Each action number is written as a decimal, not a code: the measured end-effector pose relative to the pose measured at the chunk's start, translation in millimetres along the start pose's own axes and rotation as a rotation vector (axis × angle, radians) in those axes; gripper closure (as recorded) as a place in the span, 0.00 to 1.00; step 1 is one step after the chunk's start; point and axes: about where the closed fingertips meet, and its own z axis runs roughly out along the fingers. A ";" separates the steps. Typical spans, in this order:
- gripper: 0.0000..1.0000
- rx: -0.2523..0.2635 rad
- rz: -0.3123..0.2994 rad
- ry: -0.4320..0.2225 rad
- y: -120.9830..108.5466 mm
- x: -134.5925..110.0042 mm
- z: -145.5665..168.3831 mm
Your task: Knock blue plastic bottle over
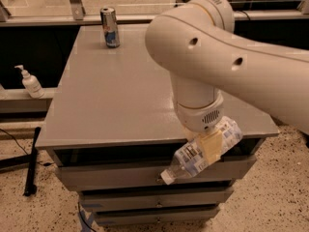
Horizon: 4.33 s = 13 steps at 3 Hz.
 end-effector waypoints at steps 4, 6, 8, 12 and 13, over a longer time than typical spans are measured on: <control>1.00 0.068 0.124 0.013 -37.7 34.5 -32.4; 1.00 0.166 0.244 -0.202 -57.1 41.7 -89.4; 1.00 0.278 0.414 -0.409 -71.7 31.1 -89.5; 0.59 0.514 0.476 -0.506 -138.8 18.9 -59.2; 0.35 0.522 0.475 -0.523 -147.6 12.2 -63.9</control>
Offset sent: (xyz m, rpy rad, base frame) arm 0.0459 -0.0087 -0.0002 -0.0444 -0.1122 -0.1216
